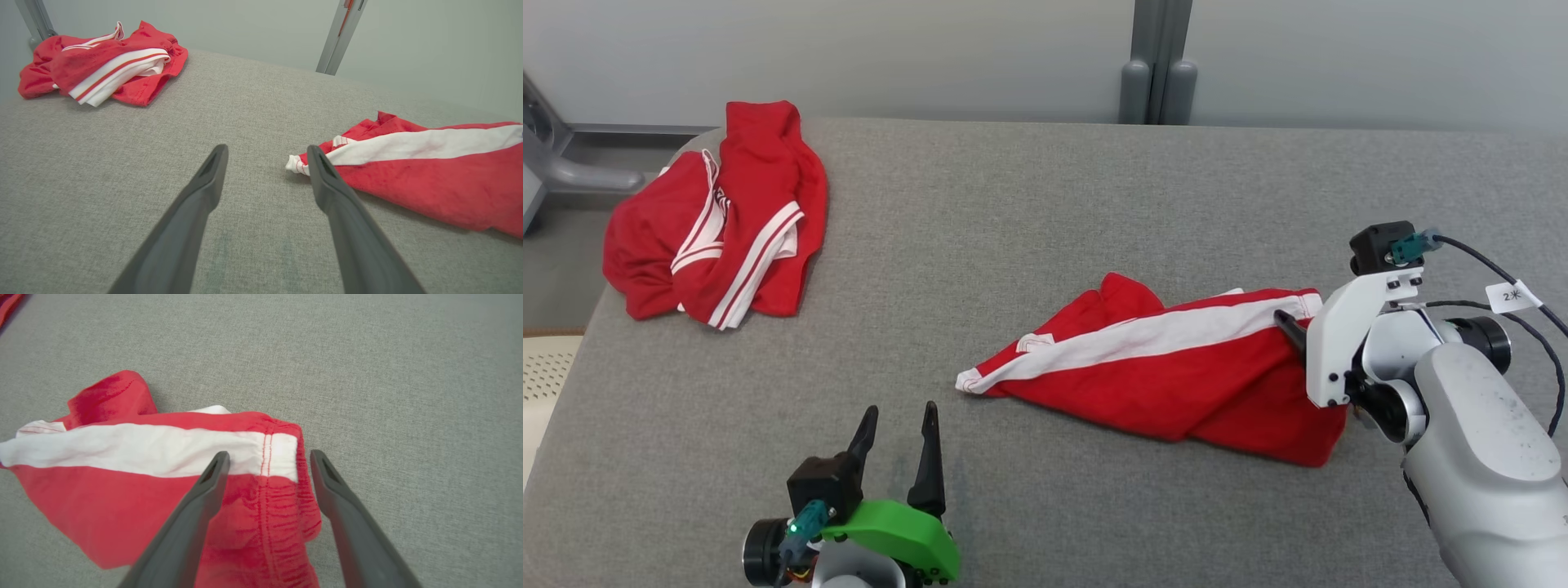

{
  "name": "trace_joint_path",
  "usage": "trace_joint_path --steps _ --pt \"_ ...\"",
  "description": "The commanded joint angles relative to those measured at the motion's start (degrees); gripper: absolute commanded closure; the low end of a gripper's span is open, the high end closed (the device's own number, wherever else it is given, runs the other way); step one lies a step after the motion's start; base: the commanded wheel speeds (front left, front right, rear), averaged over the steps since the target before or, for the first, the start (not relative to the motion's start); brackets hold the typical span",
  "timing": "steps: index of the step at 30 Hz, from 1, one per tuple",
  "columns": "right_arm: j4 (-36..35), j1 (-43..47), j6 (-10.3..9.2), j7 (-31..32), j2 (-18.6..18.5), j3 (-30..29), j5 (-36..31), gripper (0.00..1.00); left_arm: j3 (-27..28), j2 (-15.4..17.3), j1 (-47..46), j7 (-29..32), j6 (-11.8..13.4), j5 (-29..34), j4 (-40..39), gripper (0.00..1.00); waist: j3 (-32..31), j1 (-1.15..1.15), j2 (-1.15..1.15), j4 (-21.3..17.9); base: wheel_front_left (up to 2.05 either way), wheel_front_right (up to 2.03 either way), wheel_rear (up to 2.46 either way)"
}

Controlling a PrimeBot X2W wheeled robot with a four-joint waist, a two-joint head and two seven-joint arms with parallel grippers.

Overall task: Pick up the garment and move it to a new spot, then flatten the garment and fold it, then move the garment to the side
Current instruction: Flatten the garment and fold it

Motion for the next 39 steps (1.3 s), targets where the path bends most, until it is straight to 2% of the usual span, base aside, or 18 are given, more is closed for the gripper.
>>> trace_joint_path --steps 1,3,4,7,12,14,15,16,23,28,34,39 --pt "0.37 -0.92 -0.06 0.24 -0.17 0.52 0.80 0.00 -0.03 0.48 -0.90 -0.19 -0.23 0.13 0.21 0.00 0.06 0.00 0.00 0.11 0.00 0.00 0.00" --pt "0.68 -1.09 -0.07 0.42 -0.45 0.86 1.49 0.00 -0.11 0.50 -0.89 -0.18 -0.28 0.16 0.26 0.00 0.07 0.00 0.00 0.19 0.00 0.00 0.00" --pt "0.81 -1.13 -0.07 0.42 -0.51 1.07 1.78 0.17 -0.18 0.50 -0.89 -0.18 -0.24 0.20 0.29 0.00 0.07 0.00 0.00 0.23 0.00 0.00 0.00" --pt "1.17 -1.21 -0.06 0.32 -0.62 1.74 2.59 0.51 -0.34 0.56 -0.89 -0.18 -0.27 0.23 0.40 0.00 0.05 0.00 0.00 0.34 0.00 0.00 0.00" --pt "1.67 -1.48 -0.07 -0.19 -0.84 2.47 3.45 0.73 -0.45 0.75 -0.83 -0.18 -0.17 0.23 0.39 0.00 0.14 0.00 0.00 0.28 0.00 0.00 0.00" --pt "1.84 -1.71 -0.06 -0.49 -0.93 2.74 3.62 0.86 -0.47 0.77 -0.94 -0.18 -0.09 0.19 0.36 0.00 0.25 0.00 0.00 0.16 0.00 0.00 0.00" --pt "1.91 -1.84 -0.07 -0.61 -0.94 2.97 3.76 0.96 -0.53 0.82 -1.11 -0.18 -0.11 0.19 0.43 0.00 0.31 0.00 0.00 0.07 0.00 0.00 0.00" --pt "1.95 -1.98 -0.07 -0.84 -0.98 3.19 3.89 1.00 -0.60 0.89 -1.39 -0.18 -0.21 0.22 0.53 0.00 0.39 0.00 0.00 -0.05 0.00 0.00 0.00" --pt "1.27 -2.48 -0.06 -2.62 -1.40 5.03 4.77 1.00 -2.02 1.78 -4.60 2.26 -2.13 0.69 2.83 0.00 1.18 0.00 0.00 -1.42 0.00 0.00 0.00" --pt "0.98 -3.03 -0.06 -3.40 -1.42 6.61 5.86 1.00 -3.48 2.41 -8.72 5.62 -4.16 1.01 8.02 0.00 1.88 0.00 0.00 -2.64 0.00 0.00 0.00" --pt "1.19 -3.88 -0.07 -3.96 -1.61 7.89 6.58 1.00 -4.32 1.29 -13.30 9.01 -6.00 -0.35 14.66 0.00 2.94 0.00 0.00 -3.77 0.00 0.00 0.00" --pt "1.28 -5.05 -0.07 -4.32 -1.33 8.65 7.01 1.00 -4.23 0.65 -16.52 8.41 -7.04 -1.30 19.60 0.00 3.94 0.00 0.00 -4.69 0.00 0.00 0.00"
